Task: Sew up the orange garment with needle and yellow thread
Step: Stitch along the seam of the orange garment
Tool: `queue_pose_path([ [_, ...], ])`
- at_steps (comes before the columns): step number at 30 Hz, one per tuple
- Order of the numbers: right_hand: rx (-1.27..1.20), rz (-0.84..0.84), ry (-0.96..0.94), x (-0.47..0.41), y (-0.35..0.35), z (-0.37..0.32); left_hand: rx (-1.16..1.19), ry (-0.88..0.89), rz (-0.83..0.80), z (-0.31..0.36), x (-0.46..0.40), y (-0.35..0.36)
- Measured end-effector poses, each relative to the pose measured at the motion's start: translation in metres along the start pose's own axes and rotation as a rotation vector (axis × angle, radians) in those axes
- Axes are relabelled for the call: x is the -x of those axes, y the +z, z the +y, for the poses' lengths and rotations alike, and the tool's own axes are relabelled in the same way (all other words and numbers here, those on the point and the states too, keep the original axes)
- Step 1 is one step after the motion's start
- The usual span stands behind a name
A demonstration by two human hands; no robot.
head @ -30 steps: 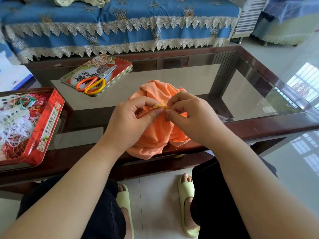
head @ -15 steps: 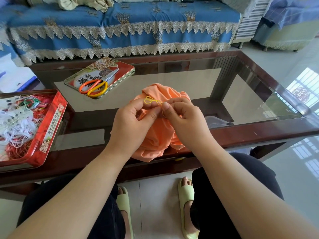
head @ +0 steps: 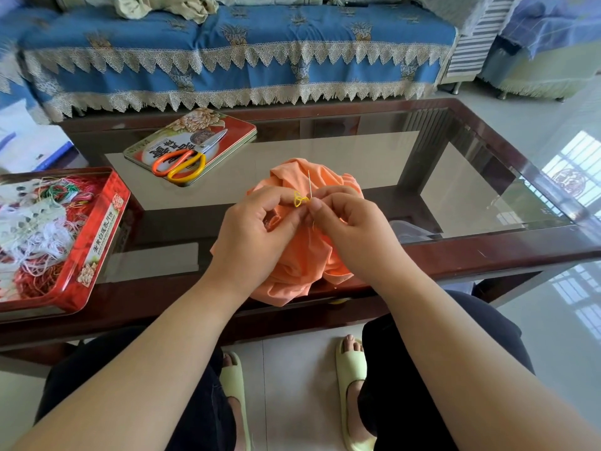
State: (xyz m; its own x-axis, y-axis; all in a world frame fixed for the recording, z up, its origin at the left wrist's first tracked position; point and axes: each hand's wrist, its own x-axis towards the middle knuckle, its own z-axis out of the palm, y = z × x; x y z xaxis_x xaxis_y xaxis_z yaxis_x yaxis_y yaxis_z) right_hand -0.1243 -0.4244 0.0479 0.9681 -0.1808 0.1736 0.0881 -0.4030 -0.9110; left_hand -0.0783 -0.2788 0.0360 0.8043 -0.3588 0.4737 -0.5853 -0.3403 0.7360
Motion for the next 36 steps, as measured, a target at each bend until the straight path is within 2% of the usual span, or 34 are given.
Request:
queue_pose_path([
  [6,0.015,0.177,0.033,-0.006,-0.013,0.002,0.032,-0.067,-0.025,0.0,0.0,0.0],
  [10,-0.045,0.022,0.05,-0.004,-0.013,-0.001,0.053,-0.121,-0.103,0.001,0.0,0.001],
  [13,-0.111,0.07,0.054,-0.004,-0.012,-0.002,0.105,-0.197,-0.169,0.004,-0.002,0.0],
  [17,-0.362,0.154,0.147,-0.01,-0.018,-0.002,0.222,-0.274,-0.339,0.005,-0.004,-0.002],
  [21,-0.629,0.113,0.2,-0.017,-0.028,-0.001,0.282,-0.327,-0.466,0.006,-0.003,-0.002],
  [27,-0.95,0.071,0.08,-0.023,-0.036,0.005,0.32,-0.372,-0.583,0.007,-0.002,-0.001],
  [36,-1.191,0.028,0.018,-0.032,-0.043,0.011,0.313,-0.39,-0.742,0.015,-0.001,-0.002],
])
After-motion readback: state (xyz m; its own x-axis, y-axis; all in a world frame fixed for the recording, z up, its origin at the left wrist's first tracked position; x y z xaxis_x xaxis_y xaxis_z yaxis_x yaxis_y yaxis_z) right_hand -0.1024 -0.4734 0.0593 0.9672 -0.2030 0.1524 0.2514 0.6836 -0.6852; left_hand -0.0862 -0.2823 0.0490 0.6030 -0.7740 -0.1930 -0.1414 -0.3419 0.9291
